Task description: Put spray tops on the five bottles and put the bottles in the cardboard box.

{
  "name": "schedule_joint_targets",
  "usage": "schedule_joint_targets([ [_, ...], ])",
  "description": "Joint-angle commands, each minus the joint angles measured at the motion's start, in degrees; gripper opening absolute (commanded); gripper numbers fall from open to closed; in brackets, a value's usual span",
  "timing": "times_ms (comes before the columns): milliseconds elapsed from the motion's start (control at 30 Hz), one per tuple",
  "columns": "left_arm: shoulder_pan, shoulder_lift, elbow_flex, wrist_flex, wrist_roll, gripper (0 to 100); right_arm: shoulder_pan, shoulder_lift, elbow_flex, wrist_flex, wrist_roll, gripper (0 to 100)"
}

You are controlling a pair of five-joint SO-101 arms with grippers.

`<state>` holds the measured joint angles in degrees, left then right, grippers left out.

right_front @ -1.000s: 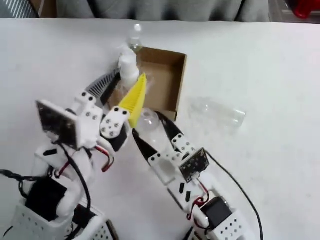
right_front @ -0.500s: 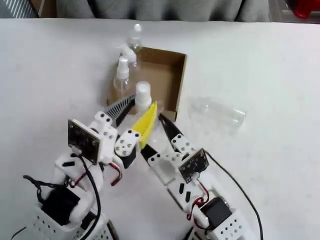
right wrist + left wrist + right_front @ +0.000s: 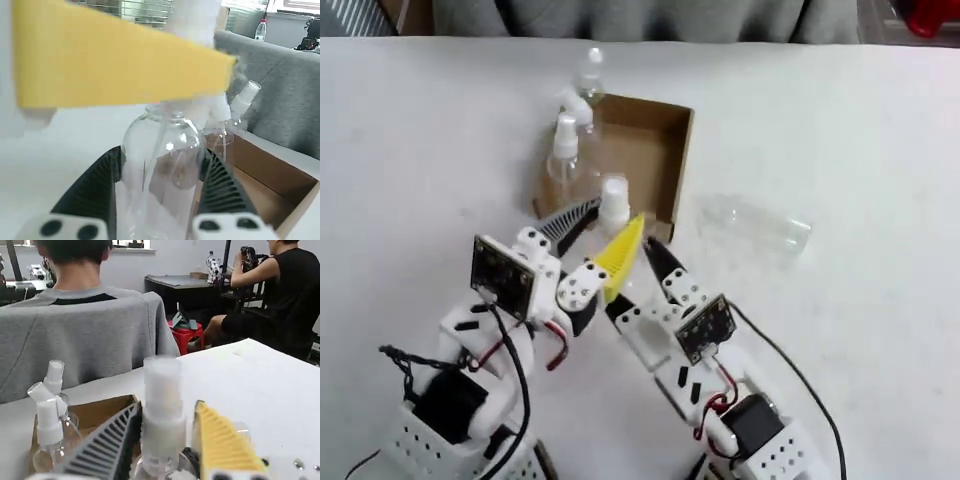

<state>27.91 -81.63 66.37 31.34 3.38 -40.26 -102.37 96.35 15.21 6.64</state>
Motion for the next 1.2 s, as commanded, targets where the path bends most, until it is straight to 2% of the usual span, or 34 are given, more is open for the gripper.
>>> schedule_joint_targets([
  [0, -1.80, -1.80, -1.05, 2.99, 2.90, 24, 0.57, -0.57, 0.53, 0.13, -0.26, 1.6],
  [233, -1.89, -9.71, -1.05, 6.15, 2.99, 24, 0.66, -0.57, 0.53, 0.04, -0.26, 1.6],
  [500, -1.89, -21.76, -1.05, 15.38, 2.64, 24, 3.47, -0.57, 0.53, -0.22, -0.26, 1.6],
  [633, -3.21, -23.43, -2.73, 18.64, 2.73, 24, 4.62, -0.57, 0.44, -0.22, -0.26, 1.6],
  [833, -7.52, -23.34, -3.08, 17.58, 3.16, 24, 4.88, -0.57, 0.35, -0.22, -0.26, 1.6],
  [933, -6.90, -23.34, -2.11, 17.32, 3.16, 17, 7.08, -0.57, -1.05, -0.31, -0.26, 1.6],
  [1033, -6.90, -23.34, -0.70, 15.56, 4.22, 2, 9.98, -0.57, -2.20, -0.31, -0.26, 1.6],
  [1167, -6.81, -23.34, 1.14, 13.98, 8.44, 6, 11.03, -0.57, -2.46, -0.40, -0.26, 1.6],
])
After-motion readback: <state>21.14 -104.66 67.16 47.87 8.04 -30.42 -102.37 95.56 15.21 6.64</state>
